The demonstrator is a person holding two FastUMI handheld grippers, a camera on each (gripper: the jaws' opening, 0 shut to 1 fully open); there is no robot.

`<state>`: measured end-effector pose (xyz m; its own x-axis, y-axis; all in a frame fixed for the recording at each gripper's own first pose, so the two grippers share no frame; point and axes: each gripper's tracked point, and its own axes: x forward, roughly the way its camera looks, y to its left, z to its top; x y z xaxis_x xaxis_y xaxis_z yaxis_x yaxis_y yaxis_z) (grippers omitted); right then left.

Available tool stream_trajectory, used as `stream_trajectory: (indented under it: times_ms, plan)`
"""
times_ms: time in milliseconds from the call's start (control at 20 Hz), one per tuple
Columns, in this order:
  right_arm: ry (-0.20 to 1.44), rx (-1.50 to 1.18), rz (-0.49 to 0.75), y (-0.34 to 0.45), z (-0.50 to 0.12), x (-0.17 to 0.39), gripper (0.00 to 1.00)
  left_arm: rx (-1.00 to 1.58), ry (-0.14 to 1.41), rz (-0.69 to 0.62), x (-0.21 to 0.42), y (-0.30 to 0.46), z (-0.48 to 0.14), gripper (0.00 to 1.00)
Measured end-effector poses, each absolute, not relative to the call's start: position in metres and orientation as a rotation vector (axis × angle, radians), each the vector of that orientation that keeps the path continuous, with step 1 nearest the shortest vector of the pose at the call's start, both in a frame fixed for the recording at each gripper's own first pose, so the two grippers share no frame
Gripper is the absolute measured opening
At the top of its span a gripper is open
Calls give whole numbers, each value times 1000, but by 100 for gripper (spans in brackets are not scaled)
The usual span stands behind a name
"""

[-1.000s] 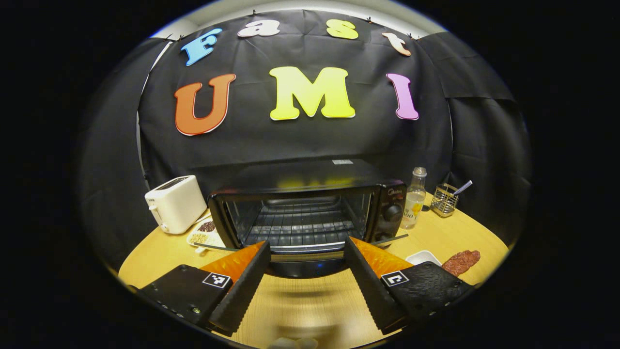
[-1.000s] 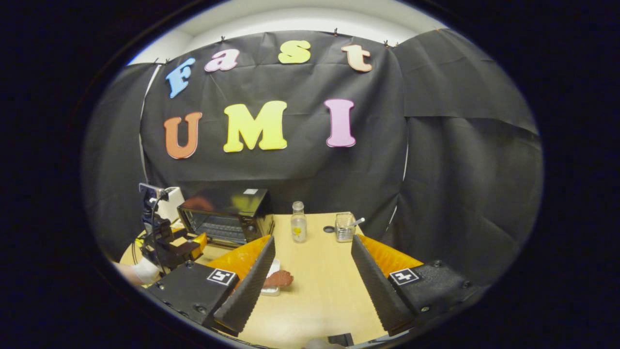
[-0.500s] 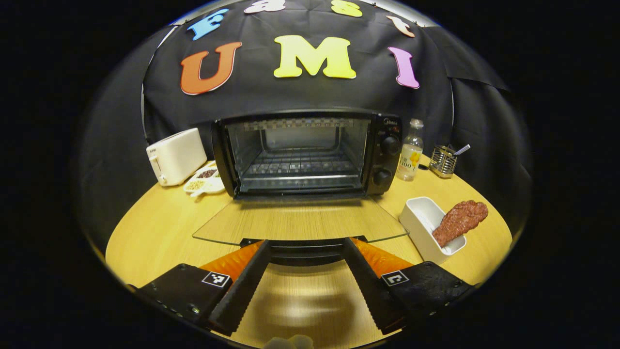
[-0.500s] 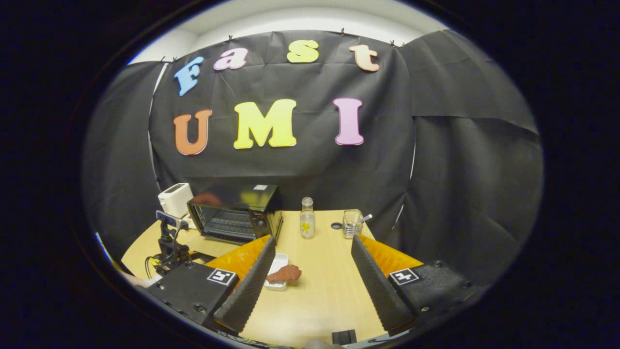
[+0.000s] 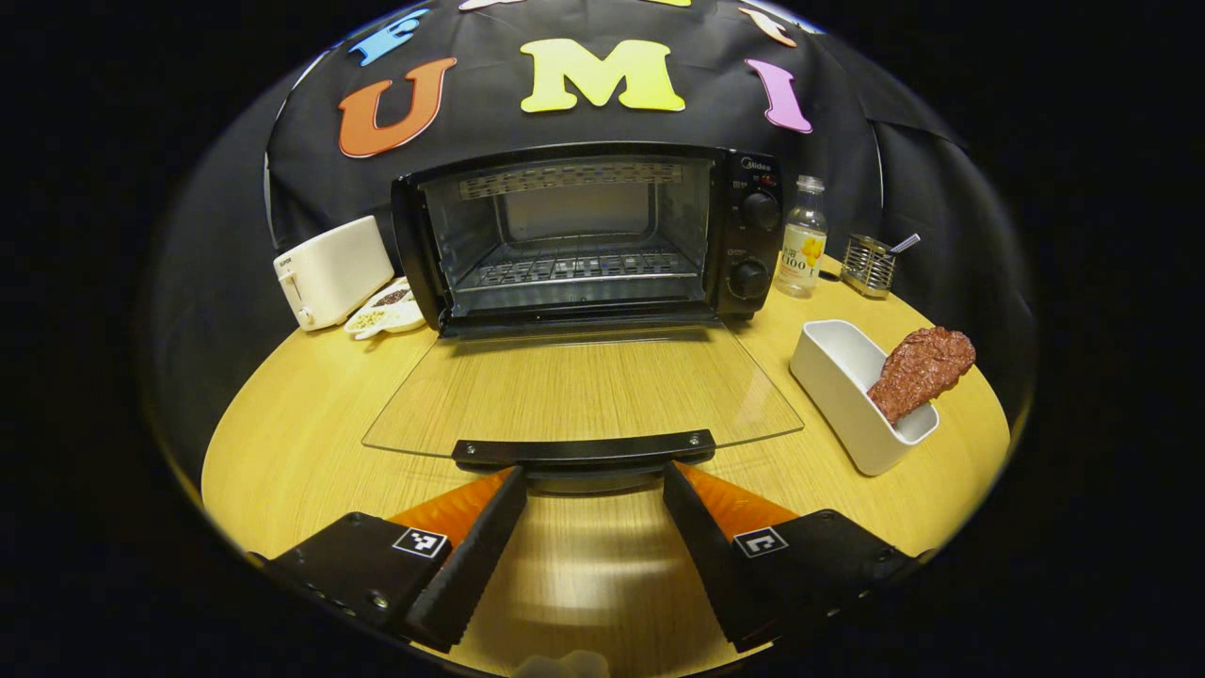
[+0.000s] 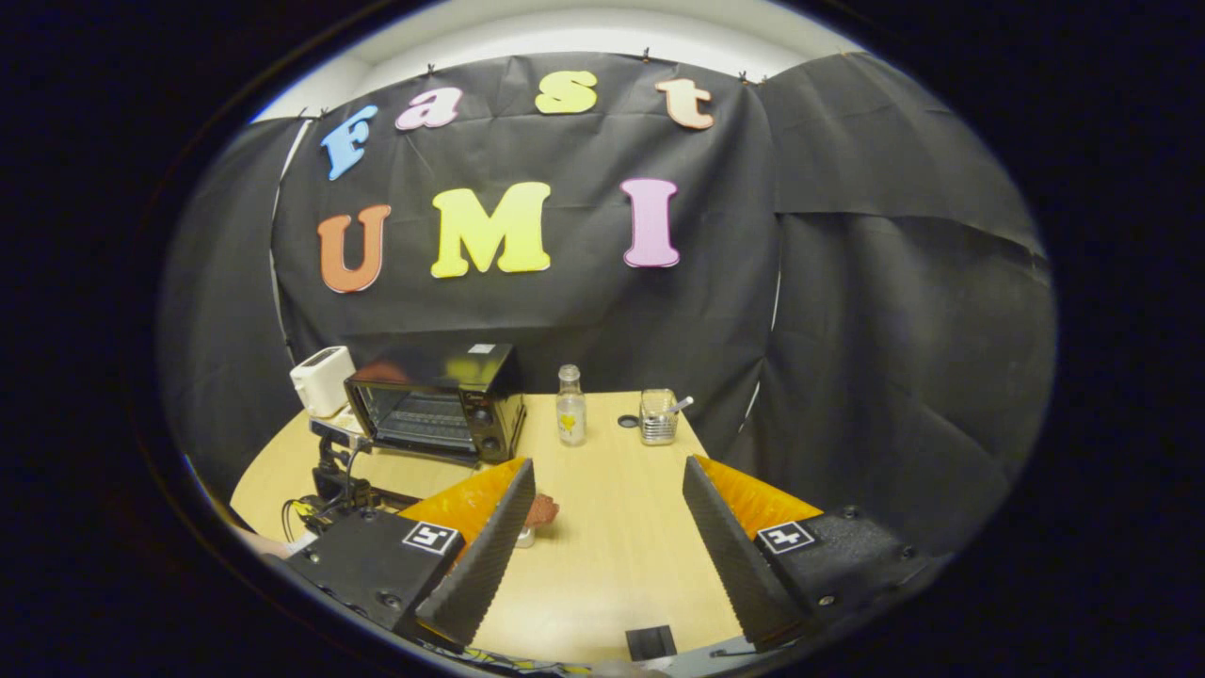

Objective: Open the electric oven with the left hand, put the food in, and close the electric oven.

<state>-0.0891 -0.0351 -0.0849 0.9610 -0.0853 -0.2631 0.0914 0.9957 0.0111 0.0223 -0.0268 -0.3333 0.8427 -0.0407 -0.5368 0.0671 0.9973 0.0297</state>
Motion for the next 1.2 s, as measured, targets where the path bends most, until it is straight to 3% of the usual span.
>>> stream_trajectory:
  times_ms: [600,1200]
  plan:
    - [244,35,-34,-22,-90,-63,100,30,473,-62,-13,-12,-288,96]
    - [511,14,186,11,-217,22,100,30,303,44,-83,34,-182,96]
